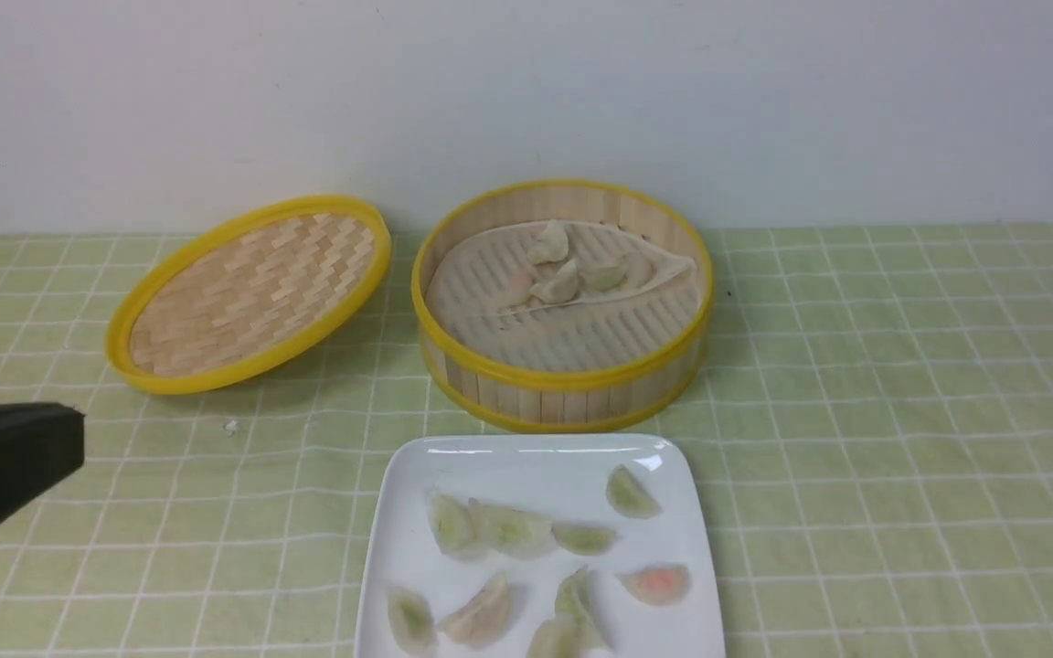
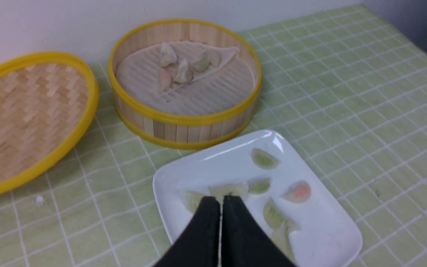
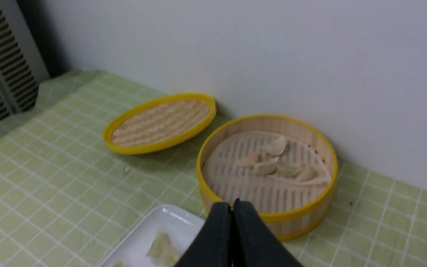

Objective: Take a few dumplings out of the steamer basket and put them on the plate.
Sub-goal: Use the right arm to put the dumpling into the plate

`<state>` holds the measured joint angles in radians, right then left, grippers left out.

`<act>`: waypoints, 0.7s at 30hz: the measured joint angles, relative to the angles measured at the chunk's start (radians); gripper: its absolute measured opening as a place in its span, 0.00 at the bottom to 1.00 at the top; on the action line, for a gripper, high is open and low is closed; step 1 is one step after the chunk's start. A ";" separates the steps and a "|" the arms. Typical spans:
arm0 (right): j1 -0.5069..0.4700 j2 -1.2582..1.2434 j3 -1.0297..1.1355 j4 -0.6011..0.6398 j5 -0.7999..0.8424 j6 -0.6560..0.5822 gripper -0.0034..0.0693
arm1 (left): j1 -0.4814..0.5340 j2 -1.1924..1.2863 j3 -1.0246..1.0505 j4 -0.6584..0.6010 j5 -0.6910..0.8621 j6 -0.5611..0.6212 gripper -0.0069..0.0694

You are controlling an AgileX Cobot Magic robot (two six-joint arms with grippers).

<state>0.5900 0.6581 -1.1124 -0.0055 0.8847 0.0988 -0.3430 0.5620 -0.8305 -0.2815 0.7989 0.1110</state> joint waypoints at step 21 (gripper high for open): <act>0.000 -0.595 0.522 -0.047 -0.479 0.032 0.03 | 0.000 0.001 0.000 -0.007 -0.064 0.000 0.08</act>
<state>0.5900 0.0633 -0.5902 -0.0520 0.4056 0.1311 -0.3430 0.5629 -0.8305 -0.2881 0.7353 0.1110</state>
